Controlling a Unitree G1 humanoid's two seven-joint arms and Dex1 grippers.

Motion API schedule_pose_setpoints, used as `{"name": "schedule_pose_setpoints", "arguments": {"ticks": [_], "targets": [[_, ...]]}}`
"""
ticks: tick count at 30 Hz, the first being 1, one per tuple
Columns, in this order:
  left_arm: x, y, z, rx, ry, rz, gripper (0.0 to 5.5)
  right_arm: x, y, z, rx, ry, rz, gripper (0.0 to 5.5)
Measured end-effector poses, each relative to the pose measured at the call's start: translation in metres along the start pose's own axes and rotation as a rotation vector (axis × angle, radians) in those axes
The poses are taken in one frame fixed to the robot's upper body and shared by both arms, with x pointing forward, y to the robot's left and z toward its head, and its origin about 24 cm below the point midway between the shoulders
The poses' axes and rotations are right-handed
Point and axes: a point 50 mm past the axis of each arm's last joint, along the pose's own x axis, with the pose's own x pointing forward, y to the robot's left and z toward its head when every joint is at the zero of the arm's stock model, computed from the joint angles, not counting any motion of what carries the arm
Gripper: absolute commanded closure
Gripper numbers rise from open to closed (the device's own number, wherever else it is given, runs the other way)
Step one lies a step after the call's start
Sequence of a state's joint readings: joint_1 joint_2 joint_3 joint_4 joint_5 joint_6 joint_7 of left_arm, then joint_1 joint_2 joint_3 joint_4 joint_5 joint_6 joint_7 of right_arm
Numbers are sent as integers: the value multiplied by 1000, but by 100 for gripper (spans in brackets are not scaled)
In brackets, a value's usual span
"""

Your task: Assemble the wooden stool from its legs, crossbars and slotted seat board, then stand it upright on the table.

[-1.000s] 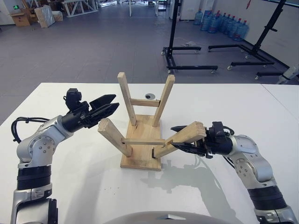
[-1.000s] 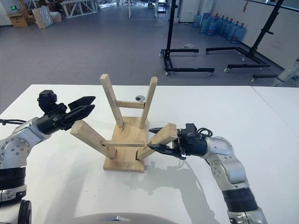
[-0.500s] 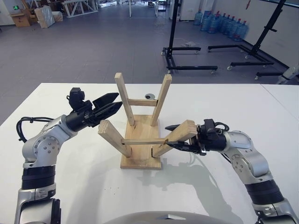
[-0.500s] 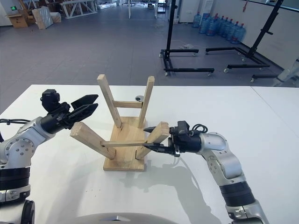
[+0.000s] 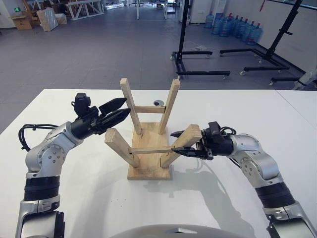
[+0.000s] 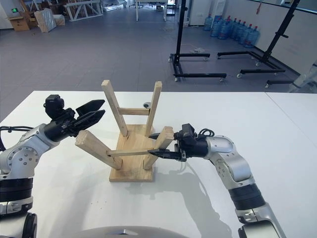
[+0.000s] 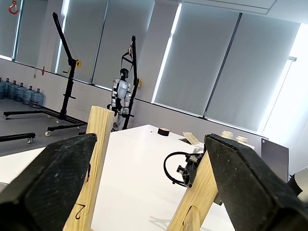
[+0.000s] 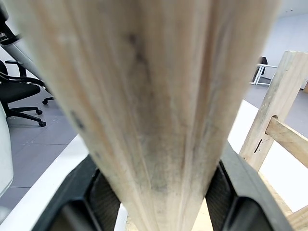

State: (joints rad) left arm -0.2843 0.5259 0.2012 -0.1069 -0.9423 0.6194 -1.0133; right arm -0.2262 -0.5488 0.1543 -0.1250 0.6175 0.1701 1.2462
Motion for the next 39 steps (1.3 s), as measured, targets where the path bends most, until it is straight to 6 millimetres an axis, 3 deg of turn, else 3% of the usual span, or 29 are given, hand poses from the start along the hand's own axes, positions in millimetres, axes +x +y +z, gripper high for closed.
{"name": "schedule_pose_setpoints", "arguments": {"ticks": [3, 11, 13, 17, 21, 24, 28, 31, 39], "targets": [[-1, 4, -21, -44, 82, 37, 140, 14, 0, 0, -46, 15, 28, 345], [5, 2, -24, -9, 58, 64, 140, 28, 3, 2, -20, 44, 6, 345], [-3, 6, -11, 14, -15, 115, 140, 28, 4, 4, -23, 48, 1, 345], [-27, 8, 34, 114, -210, 201, 140, 27, 11, 5, -27, 51, -31, 345], [-64, -3, 51, 185, -122, 238, 140, 24, 16, 7, -30, 59, -55, 345], [-80, -29, 54, 127, -61, 147, 140, 21, 19, 7, -28, 63, -75, 345], [-73, -43, 35, 56, 35, 53, 140, 19, 21, 7, -16, 65, -86, 345], [-55, -49, 20, 8, 86, -43, 140, 18, 21, 7, -16, 66, -81, 345], [-33, -43, -7, -61, 160, -95, 140, 20, 21, 6, -15, 70, -60, 345]]}}
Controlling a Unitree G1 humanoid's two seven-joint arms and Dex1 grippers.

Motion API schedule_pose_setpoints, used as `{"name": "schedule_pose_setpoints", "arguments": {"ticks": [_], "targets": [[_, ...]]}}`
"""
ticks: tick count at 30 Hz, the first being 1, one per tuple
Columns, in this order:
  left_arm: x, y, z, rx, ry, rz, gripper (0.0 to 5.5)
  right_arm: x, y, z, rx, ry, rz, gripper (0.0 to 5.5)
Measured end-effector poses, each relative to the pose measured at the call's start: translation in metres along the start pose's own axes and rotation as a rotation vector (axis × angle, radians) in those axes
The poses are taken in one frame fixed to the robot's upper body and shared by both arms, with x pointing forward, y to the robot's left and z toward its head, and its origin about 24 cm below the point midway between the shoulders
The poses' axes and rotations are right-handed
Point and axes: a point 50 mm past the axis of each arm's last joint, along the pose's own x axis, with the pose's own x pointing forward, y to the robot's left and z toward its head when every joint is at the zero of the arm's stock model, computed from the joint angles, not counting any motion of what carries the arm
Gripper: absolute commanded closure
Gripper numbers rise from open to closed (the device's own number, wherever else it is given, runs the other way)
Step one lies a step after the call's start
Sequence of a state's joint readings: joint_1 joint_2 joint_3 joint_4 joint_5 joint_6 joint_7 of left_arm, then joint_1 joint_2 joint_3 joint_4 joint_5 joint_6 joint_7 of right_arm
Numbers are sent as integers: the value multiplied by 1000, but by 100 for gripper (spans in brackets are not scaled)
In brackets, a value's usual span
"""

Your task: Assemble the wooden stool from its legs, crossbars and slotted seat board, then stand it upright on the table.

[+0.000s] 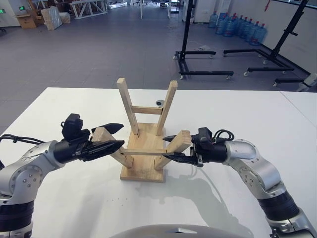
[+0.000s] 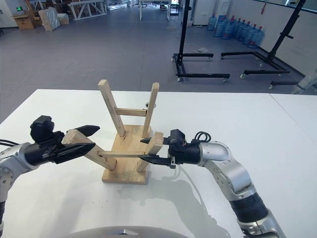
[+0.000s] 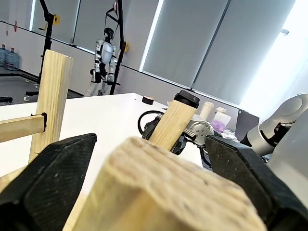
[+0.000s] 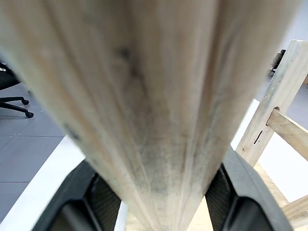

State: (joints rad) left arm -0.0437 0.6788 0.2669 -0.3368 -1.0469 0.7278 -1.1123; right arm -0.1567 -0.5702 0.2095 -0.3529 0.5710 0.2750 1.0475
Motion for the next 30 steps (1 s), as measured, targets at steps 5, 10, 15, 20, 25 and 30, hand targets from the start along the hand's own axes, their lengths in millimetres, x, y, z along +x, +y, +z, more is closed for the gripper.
{"name": "schedule_pose_setpoints", "arguments": {"ticks": [5, 10, 15, 20, 25, 30], "targets": [[10, 1, -4, -2, 6, -24, 140, 3, -2, 0, 1, 7, 14, 345], [13, 3, -6, 9, 17, -30, 140, 4, -6, 1, 13, 32, 22, 345], [19, 9, -15, -22, 34, -35, 140, 5, -9, 3, 15, 61, 22, 345], [20, 12, -16, -16, 31, -21, 140, 5, -13, 6, 11, 90, 30, 345], [19, 15, -18, -15, 14, -9, 140, 8, -18, 8, 7, 108, 34, 345], [20, 16, -19, -12, 8, -8, 140, 7, -20, 8, 14, 108, 18, 298]]}}
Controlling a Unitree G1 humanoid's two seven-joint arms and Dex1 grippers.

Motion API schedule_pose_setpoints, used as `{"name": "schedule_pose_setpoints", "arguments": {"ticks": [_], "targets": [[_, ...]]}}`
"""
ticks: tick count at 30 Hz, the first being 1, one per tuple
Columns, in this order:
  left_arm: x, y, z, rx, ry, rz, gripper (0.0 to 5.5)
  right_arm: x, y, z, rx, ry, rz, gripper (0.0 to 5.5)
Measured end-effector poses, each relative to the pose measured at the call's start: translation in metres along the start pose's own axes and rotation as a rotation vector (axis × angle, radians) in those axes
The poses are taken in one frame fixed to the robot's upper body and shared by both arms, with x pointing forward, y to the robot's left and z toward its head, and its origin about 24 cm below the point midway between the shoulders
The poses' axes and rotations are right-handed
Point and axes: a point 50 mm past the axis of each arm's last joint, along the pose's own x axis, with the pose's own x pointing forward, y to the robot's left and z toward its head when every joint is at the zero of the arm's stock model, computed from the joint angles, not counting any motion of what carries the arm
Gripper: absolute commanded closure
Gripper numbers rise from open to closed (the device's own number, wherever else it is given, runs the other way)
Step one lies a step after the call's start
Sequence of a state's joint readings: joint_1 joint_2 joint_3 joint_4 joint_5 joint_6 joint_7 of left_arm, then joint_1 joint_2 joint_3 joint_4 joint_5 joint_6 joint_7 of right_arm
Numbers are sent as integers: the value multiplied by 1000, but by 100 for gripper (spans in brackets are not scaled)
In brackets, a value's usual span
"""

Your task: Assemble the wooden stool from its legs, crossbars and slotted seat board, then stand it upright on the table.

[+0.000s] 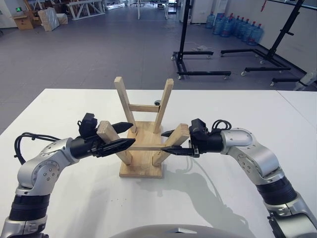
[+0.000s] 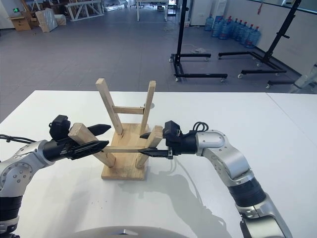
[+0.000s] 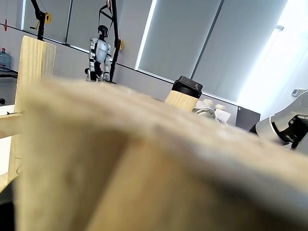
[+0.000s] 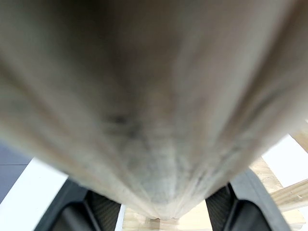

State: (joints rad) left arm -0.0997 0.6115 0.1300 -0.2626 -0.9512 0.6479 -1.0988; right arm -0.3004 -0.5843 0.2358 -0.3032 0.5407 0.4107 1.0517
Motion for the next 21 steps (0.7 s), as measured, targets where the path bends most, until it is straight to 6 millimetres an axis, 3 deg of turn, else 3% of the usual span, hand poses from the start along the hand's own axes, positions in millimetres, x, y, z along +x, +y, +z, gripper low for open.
{"name": "schedule_pose_setpoints", "arguments": {"ticks": [9, 14, 21], "targets": [[16, 5, -9, -14, 0, 3, 140, -3, -1, 10, -79, -77, -93, 140], [28, 2, -12, -13, 7, -10, 140, -14, 5, 9, -58, -175, -253, 140], [46, -6, -17, -13, 32, -75, 140, -37, -2, 30, -155, -310, -430, 140]]}}
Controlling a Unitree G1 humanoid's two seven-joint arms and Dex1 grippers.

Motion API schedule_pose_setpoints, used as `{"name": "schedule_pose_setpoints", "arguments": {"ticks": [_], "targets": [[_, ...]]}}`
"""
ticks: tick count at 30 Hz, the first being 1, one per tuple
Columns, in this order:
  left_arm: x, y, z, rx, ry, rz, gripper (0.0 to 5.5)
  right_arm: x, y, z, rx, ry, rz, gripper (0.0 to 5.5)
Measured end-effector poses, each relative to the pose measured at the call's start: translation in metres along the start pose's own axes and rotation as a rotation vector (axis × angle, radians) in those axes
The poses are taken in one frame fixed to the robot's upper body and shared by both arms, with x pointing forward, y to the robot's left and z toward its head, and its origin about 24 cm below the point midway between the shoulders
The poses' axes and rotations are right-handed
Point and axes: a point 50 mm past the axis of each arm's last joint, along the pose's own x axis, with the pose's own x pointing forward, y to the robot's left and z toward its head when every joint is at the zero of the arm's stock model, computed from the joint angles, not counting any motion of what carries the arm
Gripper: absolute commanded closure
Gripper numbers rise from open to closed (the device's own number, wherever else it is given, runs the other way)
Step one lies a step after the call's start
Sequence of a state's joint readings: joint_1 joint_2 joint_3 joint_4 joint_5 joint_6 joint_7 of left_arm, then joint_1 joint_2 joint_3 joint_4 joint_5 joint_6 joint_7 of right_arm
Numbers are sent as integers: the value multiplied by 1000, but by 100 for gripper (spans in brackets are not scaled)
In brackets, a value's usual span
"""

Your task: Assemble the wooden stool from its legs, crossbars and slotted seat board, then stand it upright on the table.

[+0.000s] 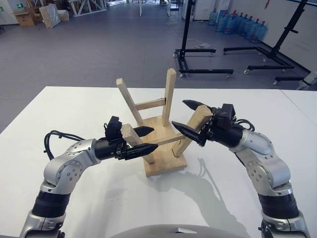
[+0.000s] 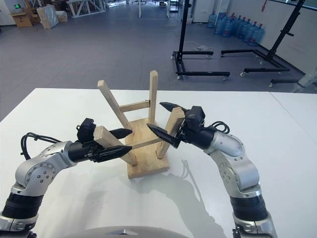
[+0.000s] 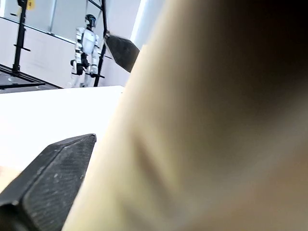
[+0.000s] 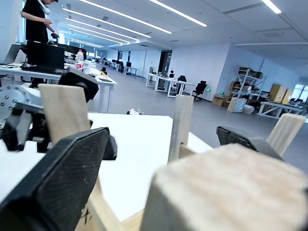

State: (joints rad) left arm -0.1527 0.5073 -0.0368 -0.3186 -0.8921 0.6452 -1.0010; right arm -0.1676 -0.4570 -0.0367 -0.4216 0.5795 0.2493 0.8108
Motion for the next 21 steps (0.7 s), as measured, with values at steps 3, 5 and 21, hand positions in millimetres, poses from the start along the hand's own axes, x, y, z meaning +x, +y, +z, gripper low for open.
{"name": "schedule_pose_setpoints", "arguments": {"ticks": [3, 5, 21], "targets": [[4, 0, -1, 3, -1, 11, 140, -4, -5, 0, -41, 24, -28, 140], [6, -1, 0, 12, -4, 4, 140, -7, -9, -4, -67, 56, -54, 140], [31, 5, 12, 102, -78, 65, 140, 7, -14, 8, -349, 79, -400, 140]]}}
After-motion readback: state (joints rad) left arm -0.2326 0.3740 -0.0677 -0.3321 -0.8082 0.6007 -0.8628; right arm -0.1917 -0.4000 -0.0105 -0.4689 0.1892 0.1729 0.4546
